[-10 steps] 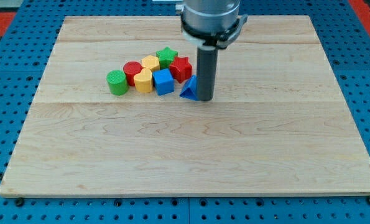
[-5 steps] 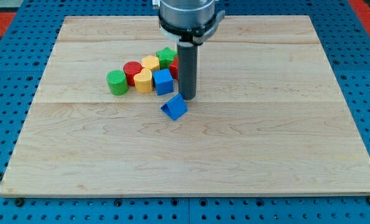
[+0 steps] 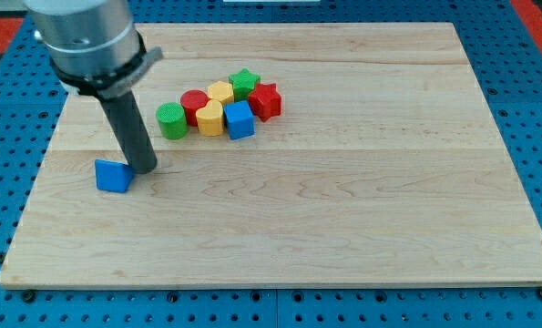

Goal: Move the blue blocks into the group of blocks

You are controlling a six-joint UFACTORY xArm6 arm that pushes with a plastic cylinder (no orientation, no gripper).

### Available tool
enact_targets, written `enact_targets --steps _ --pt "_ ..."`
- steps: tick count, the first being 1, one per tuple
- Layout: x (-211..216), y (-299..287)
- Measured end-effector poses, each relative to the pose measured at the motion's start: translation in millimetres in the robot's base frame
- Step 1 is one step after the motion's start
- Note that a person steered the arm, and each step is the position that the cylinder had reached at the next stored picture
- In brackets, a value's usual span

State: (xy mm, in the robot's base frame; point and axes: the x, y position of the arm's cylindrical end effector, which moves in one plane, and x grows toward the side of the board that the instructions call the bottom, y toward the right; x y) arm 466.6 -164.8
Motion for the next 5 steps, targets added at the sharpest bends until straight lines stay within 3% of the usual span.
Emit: enact_targets --steps 2,3,4,5 --pt "67.7 -12.6" --pt "41.6 -52.2" --pt "-15.2 -55.5" --pt "-42.2 -42.2"
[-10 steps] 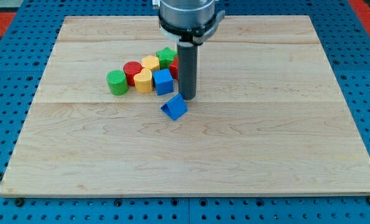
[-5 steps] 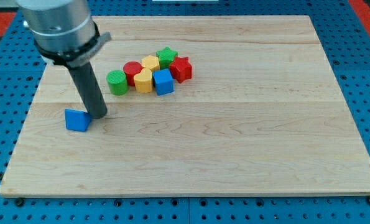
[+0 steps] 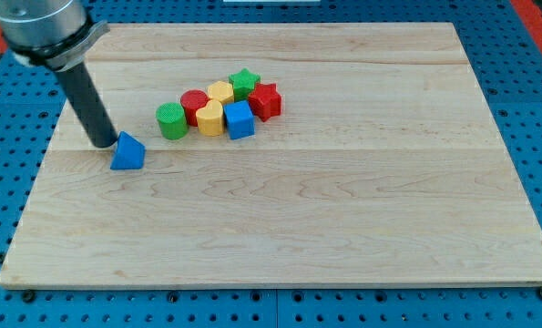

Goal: Move the blue blocks into the group of blocks

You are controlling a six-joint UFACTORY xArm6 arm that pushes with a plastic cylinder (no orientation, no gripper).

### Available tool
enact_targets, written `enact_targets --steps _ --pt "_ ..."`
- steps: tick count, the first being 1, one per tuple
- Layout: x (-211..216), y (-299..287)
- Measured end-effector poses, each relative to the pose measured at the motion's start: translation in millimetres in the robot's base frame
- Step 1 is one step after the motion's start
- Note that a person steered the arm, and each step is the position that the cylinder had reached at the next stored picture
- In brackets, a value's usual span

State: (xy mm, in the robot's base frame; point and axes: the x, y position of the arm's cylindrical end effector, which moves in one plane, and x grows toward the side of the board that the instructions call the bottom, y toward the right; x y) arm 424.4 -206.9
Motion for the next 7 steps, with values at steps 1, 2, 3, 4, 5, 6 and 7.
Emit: enact_targets --steps 1,2,3,4,5,6,7 --pt "33.6 -28.1" --pt "77.3 -26.8" --pt "54.0 11.7" --pt "-4.6 9.4" --pt "-33.3 12.5" --pt "-33.3 35.0" --pt "0.5 4.1"
